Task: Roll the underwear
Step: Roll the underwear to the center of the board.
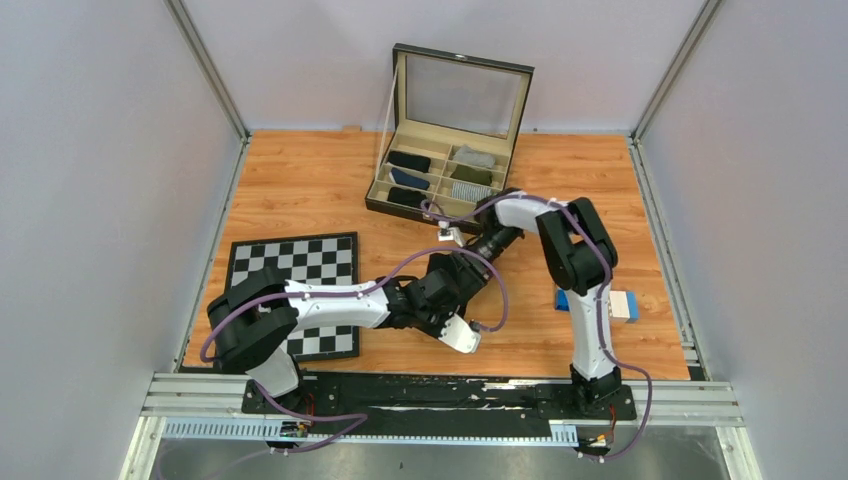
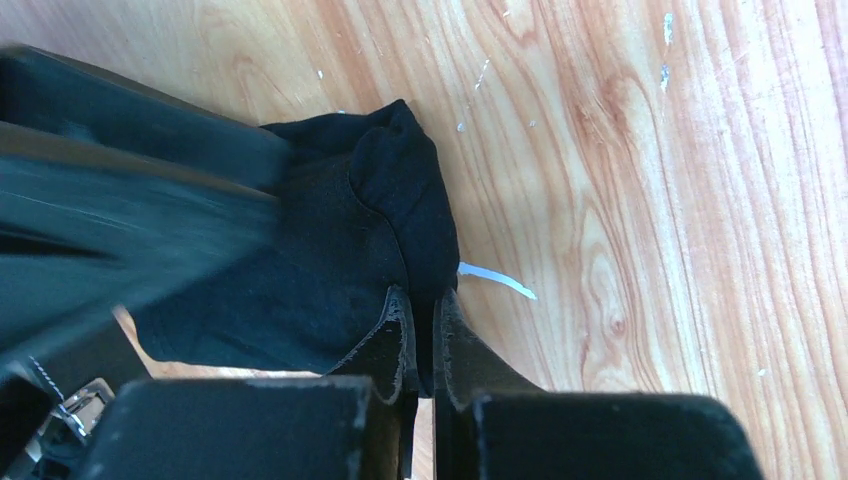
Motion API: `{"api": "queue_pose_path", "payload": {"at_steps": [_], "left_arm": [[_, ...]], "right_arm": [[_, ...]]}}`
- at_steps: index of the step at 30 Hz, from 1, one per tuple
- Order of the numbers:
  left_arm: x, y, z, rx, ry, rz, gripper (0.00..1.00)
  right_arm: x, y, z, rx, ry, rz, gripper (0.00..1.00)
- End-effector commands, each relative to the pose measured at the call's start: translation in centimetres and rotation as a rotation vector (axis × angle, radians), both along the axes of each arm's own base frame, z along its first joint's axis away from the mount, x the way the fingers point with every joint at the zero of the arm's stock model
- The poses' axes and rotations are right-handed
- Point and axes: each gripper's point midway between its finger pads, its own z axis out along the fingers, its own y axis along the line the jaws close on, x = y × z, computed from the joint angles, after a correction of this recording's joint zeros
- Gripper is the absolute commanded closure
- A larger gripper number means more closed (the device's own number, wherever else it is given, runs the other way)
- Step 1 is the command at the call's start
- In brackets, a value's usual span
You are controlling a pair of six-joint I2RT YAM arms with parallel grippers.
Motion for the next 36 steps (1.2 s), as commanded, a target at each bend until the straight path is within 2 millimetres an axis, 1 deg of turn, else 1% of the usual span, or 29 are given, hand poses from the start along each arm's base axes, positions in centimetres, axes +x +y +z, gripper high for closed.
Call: {"api": "queue_pose_path", "payload": {"at_steps": [1,2,3,4,5,7,8,9,10,11,12,13,14,15,16,19,20,22,26,30,32,34,36], "left_arm": [[-3.4,2.6,-2.2,0.091,0.187,0.011,1.0],[-3.8,2.5,-1.9,0.084,0.22,0.011,1.0],[-4.0,2.4,-1.5,0.075,0.257,0.026,1.0],[-4.4,2.3,-1.2,0.073,0.307,0.038,1.0],[-4.6,2.2,-0.8,0.068,0.362,0.052,1.0],[-4.8,1.6,0.3,0.057,0.473,0.065,1.0],[-5.0,1.4,0.7,0.054,0.537,0.073,1.0],[-4.9,1.3,1.0,0.047,0.596,0.094,1.0],[-4.9,1.2,1.3,0.039,0.677,0.12,1.0],[-5.1,0.9,1.7,0.038,0.742,0.127,1.0],[-4.9,0.6,2.2,0.029,0.797,0.149,1.0],[-4.3,0.3,2.8,0.003,0.853,0.18,1.0],[-3.9,-0.1,3.3,-0.016,0.908,0.203,1.0],[-3.3,-0.5,4.0,-0.042,0.953,0.221,1.0],[-2.9,-0.9,4.4,-0.061,1.004,0.242,1.0],[-1.9,-1.3,5.0,-0.069,1.162,0.287,1.0],[-2.1,-0.9,4.6,-0.027,1.238,0.312,1.0],[-1.8,-0.9,4.3,0.001,1.322,0.317,1.0],[-1.2,-0.7,2.9,0.035,1.401,0.341,1.0],[-0.1,-0.9,1.6,0.024,1.393,0.405,1.0],[0.6,-1.0,1.4,0.004,1.377,0.422,1.0],[1.1,-1.2,1.3,-0.008,1.366,0.43,1.0],[1.3,-1.1,1.1,-0.008,1.358,0.433,1.0]], "right_arm": [[5.0,-6.0,5.4,-0.037,-0.306,-0.002,0.5],[6.1,-7.2,7.2,-0.045,-0.372,-0.036,0.46],[7.4,-8.6,8.6,-0.059,-0.439,-0.088,0.4],[8.9,-9.9,10.1,-0.068,-0.517,-0.155,0.31],[10.3,-11.2,11.6,-0.068,-0.609,-0.233,0.26],[12.6,-14.2,15.3,-0.07,-0.814,-0.42,0.19],[13.7,-16.1,17.0,-0.094,-0.93,-0.524,0.15],[13.9,-18.1,17.5,-0.149,-1.016,-0.632,0.03],[14.7,-20.1,20.4,-0.183,-1.19,-0.757,0.0],[14.3,-20.7,21.5,-0.172,-1.287,-0.801,0.0],[13.4,-20.7,22.0,-0.148,-1.362,-0.816,0.0],[12.6,-20.5,22.4,-0.115,-1.418,-0.822,0.0],[11.4,-19.8,22.1,-0.076,-1.435,-0.808,0.0],[10.0,-19.0,21.4,-0.035,-1.435,-0.757,0.01],[8.3,-17.7,20.6,0.023,-1.41,-0.676,0.05],[4.0,-14.3,18.4,0.131,-1.32,-0.454,0.25],[2.6,-13.1,17.4,0.148,-1.289,-0.375,0.32],[0.5,-11.2,15.5,0.179,-1.262,-0.223,0.41],[-1.3,-8.8,12.4,0.199,-1.244,-0.004,0.48],[-2.9,-5.7,10.0,0.238,-1.205,0.208,0.51],[-3.6,-3.9,8.9,0.26,-1.22,0.31,0.52],[-4.0,-2.2,7.9,0.269,-1.247,0.392,0.52],[-3.6,-0.8,7.1,0.253,-1.28,0.42,0.52]]}}
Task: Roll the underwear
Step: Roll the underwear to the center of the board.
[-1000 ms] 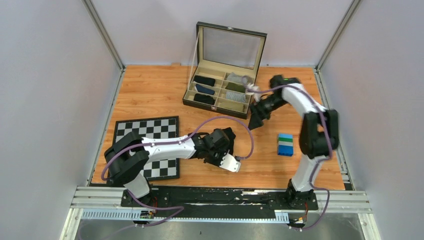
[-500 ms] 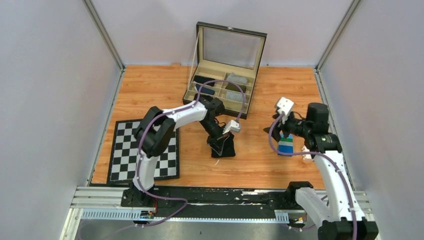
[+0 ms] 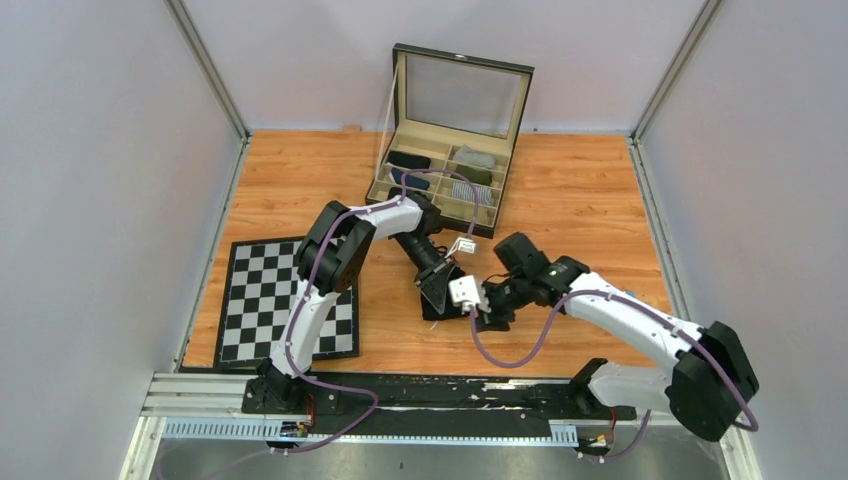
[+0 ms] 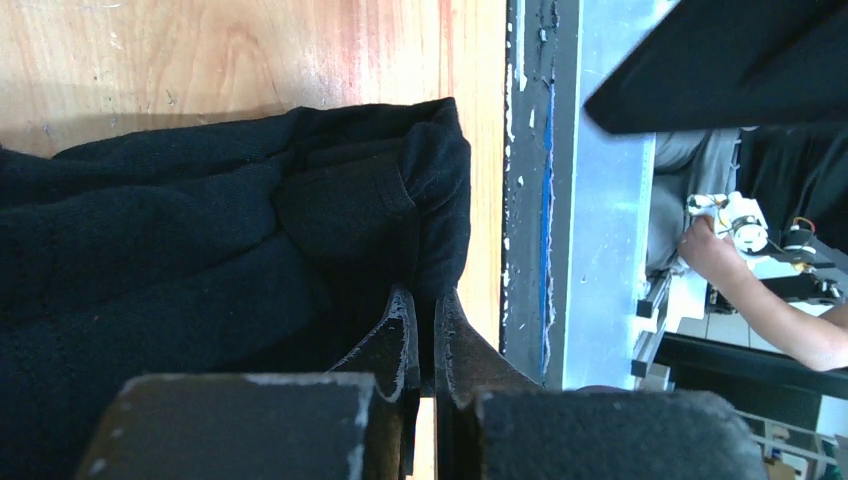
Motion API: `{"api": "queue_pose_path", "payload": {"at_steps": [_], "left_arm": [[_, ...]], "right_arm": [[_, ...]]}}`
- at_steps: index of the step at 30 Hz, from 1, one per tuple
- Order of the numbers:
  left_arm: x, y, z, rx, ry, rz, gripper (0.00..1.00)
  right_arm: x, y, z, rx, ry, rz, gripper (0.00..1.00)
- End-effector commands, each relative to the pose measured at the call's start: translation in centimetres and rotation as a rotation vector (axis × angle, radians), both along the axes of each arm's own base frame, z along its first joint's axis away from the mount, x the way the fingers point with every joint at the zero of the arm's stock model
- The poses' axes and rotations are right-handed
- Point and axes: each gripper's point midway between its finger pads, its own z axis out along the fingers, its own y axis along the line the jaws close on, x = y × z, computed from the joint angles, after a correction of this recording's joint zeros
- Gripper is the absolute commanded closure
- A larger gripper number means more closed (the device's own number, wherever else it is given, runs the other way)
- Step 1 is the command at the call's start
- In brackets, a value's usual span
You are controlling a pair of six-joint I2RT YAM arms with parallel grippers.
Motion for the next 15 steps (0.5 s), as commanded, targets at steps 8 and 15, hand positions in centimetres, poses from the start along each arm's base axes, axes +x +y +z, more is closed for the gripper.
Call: {"api": "queue_pose_path", "payload": {"at_steps": [8,15], "left_arm": [[1.0,0.4,-1.6,0.024,-0.044,-0.005,1.0],[0.9,0.5,-1.4,0.017,-0.047,-0.014,1.0]], "right_arm": [[3.0,5.7,-2.2,-0.039,-0.281,0.06,0.51],[3.7,5.6,-4.6,-0.09,-0.283,0.019,0.46]]}}
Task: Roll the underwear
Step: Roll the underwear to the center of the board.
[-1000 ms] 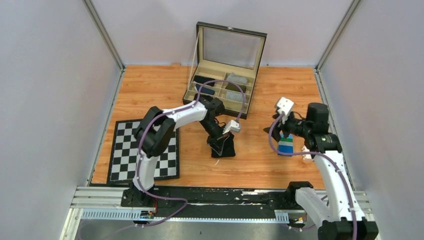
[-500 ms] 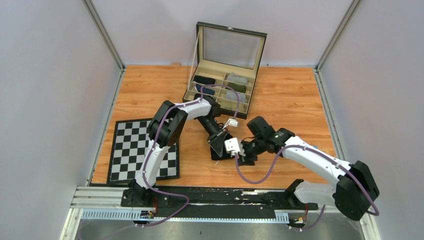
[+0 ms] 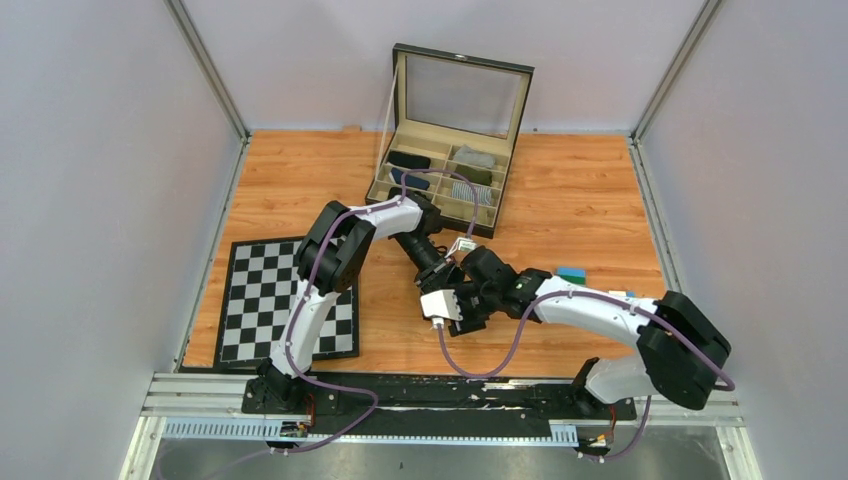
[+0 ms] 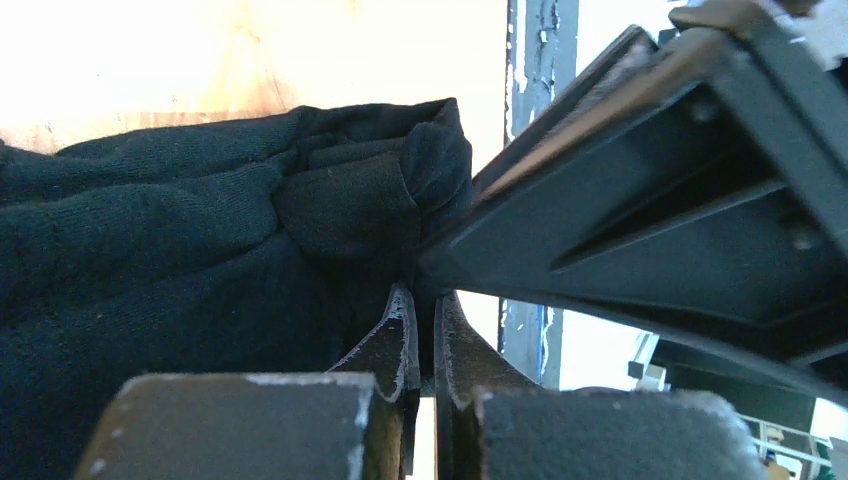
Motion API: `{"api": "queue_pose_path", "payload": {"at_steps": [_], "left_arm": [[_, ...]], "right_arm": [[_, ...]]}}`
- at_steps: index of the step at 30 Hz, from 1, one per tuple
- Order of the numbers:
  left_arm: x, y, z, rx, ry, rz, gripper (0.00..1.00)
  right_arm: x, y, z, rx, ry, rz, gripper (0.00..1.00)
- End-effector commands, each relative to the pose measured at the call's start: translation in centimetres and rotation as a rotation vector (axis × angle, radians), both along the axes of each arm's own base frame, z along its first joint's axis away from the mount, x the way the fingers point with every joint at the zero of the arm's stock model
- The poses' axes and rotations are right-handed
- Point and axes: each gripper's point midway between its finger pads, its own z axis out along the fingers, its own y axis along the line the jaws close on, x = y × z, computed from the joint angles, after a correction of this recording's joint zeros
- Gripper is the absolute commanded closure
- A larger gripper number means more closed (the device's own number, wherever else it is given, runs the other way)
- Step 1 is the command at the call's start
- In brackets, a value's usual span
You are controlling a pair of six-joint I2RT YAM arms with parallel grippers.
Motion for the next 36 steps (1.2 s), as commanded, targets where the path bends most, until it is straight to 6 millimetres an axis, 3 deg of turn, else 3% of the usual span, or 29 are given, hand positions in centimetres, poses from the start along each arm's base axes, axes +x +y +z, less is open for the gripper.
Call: {"api": "queue_pose_path", "payload": {"at_steps": [1,9,10,13,16,18,20,22,26,29,36], "left_arm": [[0.7,0.4,-1.4,0.007,-0.053,-0.028,1.0],[0.7,0.8,-0.8,0.007,-0.084,-0.036,1.0],[0.8,1.0,-0.5,0.012,-0.101,-0.041,1.0],[1.8,2.2,0.6,0.044,-0.211,-0.058,0.78],[4.9,4.2,2.6,0.083,-0.407,0.031,0.64],[8.1,5.7,4.2,0.148,-0.548,0.178,0.57],[11.1,7.8,5.8,0.245,-0.64,0.372,0.41],[12.7,9.6,7.9,0.269,-0.735,0.482,0.39],[13.3,11.3,13.3,0.167,-0.983,0.645,0.38],[13.0,12.4,16.2,0.12,-1.097,0.731,0.37],[10.4,13.9,17.7,0.062,-1.266,0.625,0.39]], "right_arm": [[1.4,0.9,-0.9,0.0,-0.035,-0.04,0.46],[1.2,1.6,-1.9,-0.047,0.035,-0.011,0.79],[1.1,1.6,-2.0,-0.067,0.055,-0.018,0.87],[0.1,1.7,-1.8,-0.09,0.183,0.002,0.99],[-1.6,2.1,-0.3,-0.051,0.33,0.032,1.0],[-2.5,2.1,0.2,-0.048,0.394,0.043,1.0],[-3.2,2.0,0.4,-0.057,0.452,0.03,1.0],[-3.5,1.8,0.4,-0.063,0.503,0.012,1.0],[-3.3,1.5,-0.3,-0.094,0.635,-0.053,1.0],[-2.7,1.5,-1.2,-0.097,0.743,-0.113,1.0],[-1.4,1.3,-2.9,-0.139,0.902,-0.2,1.0]]}}
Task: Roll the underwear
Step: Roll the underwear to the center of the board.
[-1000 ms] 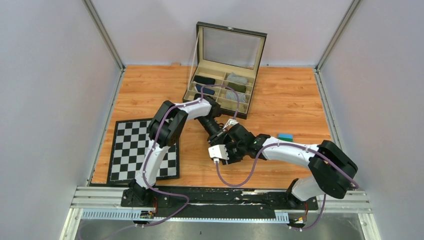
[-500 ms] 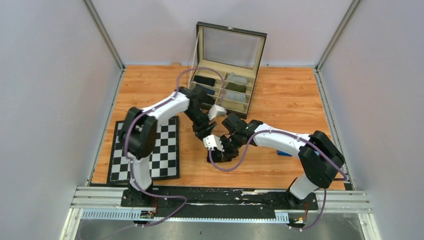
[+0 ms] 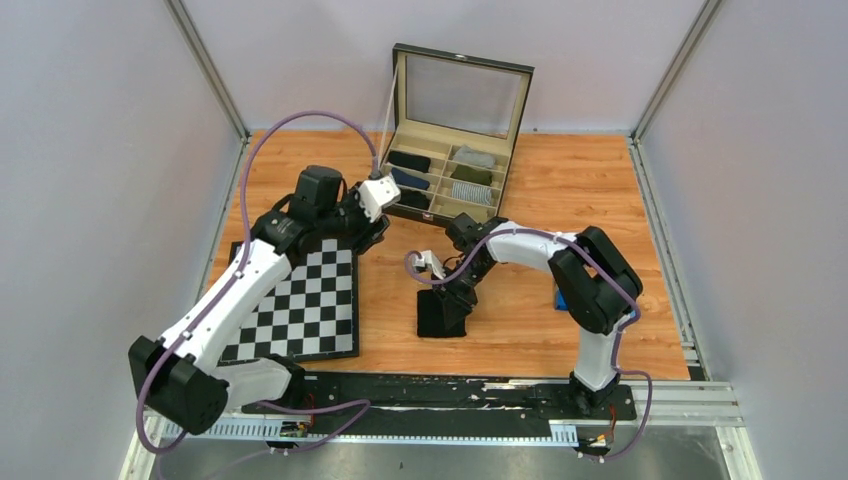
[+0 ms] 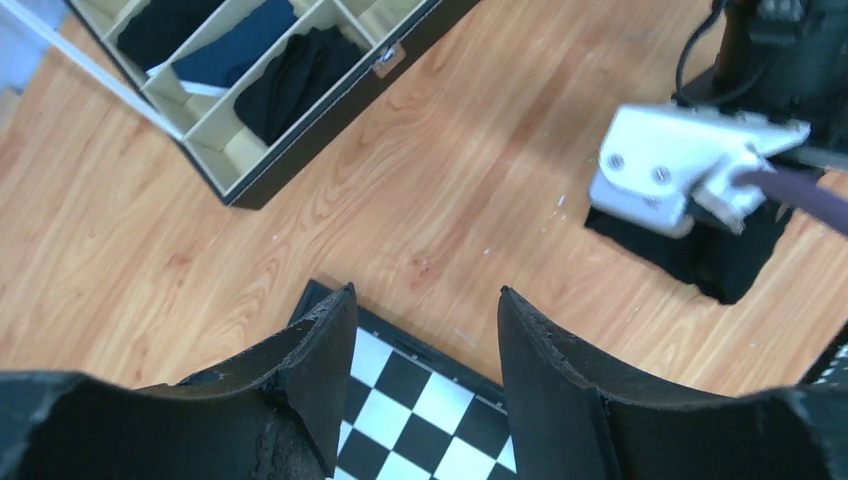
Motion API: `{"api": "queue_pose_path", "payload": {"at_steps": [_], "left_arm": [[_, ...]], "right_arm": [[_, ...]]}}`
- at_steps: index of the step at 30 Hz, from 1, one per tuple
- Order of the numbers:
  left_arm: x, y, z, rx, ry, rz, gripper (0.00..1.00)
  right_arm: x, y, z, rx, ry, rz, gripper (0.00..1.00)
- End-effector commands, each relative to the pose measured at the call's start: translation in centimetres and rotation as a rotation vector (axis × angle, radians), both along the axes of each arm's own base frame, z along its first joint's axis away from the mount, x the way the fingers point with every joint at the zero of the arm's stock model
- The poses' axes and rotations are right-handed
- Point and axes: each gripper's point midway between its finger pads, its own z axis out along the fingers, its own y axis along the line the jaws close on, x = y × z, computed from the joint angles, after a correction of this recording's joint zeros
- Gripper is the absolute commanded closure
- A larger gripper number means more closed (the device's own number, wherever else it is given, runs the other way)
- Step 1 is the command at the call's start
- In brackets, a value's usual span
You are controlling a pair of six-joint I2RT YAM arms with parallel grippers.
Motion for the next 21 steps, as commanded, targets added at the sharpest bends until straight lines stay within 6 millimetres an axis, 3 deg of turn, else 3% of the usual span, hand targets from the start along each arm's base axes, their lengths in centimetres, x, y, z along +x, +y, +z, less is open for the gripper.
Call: {"api": "queue_pose_path", "payload": {"at_steps": [1,3,7,13,21], "left_arm": [[-0.9,0.8,-0.2,0.047,-0.144,-0.043,0.4],[-2.0,0.0,-0.7,0.088,-0.183,-0.113,0.41],[-5.8,-3.3,-3.6,0.208,-0.183,-0.37,0.39],[-11.2,-8.7,-7.6,0.313,-0.185,-0.736,0.37],[-14.1,-11.7,-13.0,0.346,-0.143,-0.841,0.35]], "right_arm": [[0.2,-0.1,-1.0,-0.038,0.135,-0.05,1.0],[1.0,-0.2,-1.6,-0.056,0.165,-0.08,1.0],[2.0,-0.4,-3.7,-0.146,0.231,-0.108,1.0],[3.1,-0.2,-4.7,-0.171,0.374,-0.155,1.0],[3.2,-0.3,-5.0,-0.172,0.427,-0.175,1.0]]}}
